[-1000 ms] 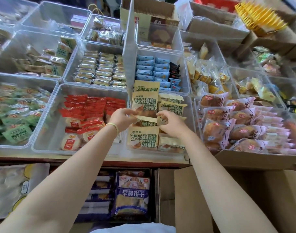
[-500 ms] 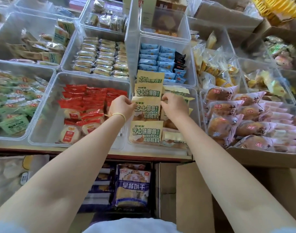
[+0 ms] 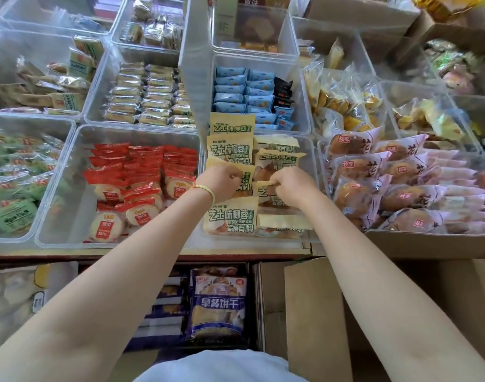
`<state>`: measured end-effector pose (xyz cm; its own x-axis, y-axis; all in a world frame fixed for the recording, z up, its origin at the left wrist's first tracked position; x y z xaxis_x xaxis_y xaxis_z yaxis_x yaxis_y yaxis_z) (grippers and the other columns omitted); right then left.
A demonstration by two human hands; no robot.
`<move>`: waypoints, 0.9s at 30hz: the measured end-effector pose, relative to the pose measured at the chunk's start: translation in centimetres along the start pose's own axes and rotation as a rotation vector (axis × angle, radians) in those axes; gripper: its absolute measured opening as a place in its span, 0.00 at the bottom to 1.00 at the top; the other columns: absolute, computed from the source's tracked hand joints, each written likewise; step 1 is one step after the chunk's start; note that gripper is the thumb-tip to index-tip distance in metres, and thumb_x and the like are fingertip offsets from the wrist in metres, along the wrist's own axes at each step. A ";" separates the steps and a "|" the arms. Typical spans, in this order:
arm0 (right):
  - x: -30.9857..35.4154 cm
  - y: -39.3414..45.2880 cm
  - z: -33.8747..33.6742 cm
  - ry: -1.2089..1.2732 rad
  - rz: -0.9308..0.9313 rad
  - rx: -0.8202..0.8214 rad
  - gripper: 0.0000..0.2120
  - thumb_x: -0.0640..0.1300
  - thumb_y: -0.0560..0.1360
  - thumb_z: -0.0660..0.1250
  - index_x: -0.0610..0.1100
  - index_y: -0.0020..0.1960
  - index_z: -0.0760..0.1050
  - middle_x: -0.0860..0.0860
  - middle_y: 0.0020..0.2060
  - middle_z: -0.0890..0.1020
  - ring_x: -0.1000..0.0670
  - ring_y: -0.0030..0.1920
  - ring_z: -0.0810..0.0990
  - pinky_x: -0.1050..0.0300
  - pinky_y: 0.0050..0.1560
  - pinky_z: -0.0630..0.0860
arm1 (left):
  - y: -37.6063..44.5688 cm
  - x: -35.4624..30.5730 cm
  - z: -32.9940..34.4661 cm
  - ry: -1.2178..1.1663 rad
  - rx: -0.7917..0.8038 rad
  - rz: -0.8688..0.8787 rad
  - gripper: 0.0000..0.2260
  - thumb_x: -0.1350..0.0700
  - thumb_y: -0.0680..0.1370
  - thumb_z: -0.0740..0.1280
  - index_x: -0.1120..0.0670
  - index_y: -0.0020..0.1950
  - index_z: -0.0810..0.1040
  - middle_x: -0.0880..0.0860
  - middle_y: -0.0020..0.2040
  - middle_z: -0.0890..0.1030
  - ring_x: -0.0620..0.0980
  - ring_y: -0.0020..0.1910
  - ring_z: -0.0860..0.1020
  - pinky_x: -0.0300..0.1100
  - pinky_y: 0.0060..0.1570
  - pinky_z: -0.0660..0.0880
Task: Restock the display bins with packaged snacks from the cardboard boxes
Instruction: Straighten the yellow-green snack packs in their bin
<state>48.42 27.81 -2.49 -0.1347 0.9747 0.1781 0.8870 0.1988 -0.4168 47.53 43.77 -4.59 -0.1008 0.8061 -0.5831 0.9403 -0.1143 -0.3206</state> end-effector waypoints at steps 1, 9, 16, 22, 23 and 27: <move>-0.1 -0.1 0.3 -0.012 -0.009 0.013 0.15 0.34 0.76 0.60 0.49 0.40 0.79 0.50 0.40 0.80 0.44 0.46 0.78 0.56 0.41 0.70 | 0.0 0.0 0.2 0.017 0.012 -0.001 0.15 0.54 0.81 0.59 0.47 0.66 0.78 0.52 0.62 0.80 0.51 0.49 0.78 0.43 0.50 0.78; 0.4 0.6 -0.7 0.007 -0.027 -0.191 0.20 0.33 0.76 0.57 0.49 0.54 0.83 0.49 0.50 0.83 0.42 0.51 0.80 0.56 0.42 0.69 | -0.5 0.4 0.9 -0.031 0.043 -0.003 0.18 0.55 0.80 0.60 0.43 0.69 0.75 0.53 0.67 0.77 0.47 0.39 0.79 0.44 0.39 0.80; 0.6 1.1 -0.4 0.018 0.004 -0.178 0.19 0.35 0.77 0.58 0.49 0.57 0.83 0.49 0.53 0.83 0.44 0.53 0.80 0.56 0.44 0.71 | -1.1 0.7 1.0 -0.120 0.038 -0.011 0.17 0.55 0.80 0.61 0.43 0.68 0.74 0.52 0.65 0.77 0.46 0.39 0.79 0.40 0.35 0.78; 0.7 0.3 -0.7 0.026 -0.022 -0.112 0.15 0.38 0.78 0.59 0.50 0.51 0.83 0.52 0.43 0.80 0.46 0.46 0.78 0.57 0.41 0.70 | -1.5 0.7 0.8 -0.197 0.049 -0.013 0.19 0.57 0.81 0.61 0.44 0.71 0.72 0.53 0.58 0.80 0.46 0.31 0.75 0.39 0.29 0.75; 0.9 0.2 -0.8 0.018 -0.020 -0.105 0.15 0.38 0.78 0.59 0.49 0.51 0.83 0.51 0.44 0.80 0.45 0.46 0.78 0.56 0.41 0.71 | -1.5 0.6 0.9 -0.193 0.056 -0.015 0.20 0.57 0.81 0.61 0.44 0.72 0.70 0.54 0.60 0.79 0.46 0.31 0.75 0.38 0.28 0.73; 1.0 0.2 -1.0 0.015 -0.012 -0.059 0.11 0.39 0.79 0.61 0.48 0.46 0.81 0.49 0.43 0.81 0.45 0.46 0.79 0.55 0.41 0.72 | -1.5 0.2 1.0 -0.202 0.070 -0.007 0.21 0.57 0.81 0.61 0.42 0.73 0.69 0.54 0.57 0.80 0.45 0.30 0.74 0.35 0.25 0.70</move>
<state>48.92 28.72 -1.55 -0.1390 0.9707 0.1958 0.9099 0.2032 -0.3617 45.78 43.58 -4.96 -0.1773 0.6747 -0.7164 0.9151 -0.1549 -0.3723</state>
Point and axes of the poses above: each hand's wrist, its own y-axis towards the middle knuckle, its own z-axis out of the palm, x = y × z, the point moved 10 cm from there along y, towards the middle knuckle
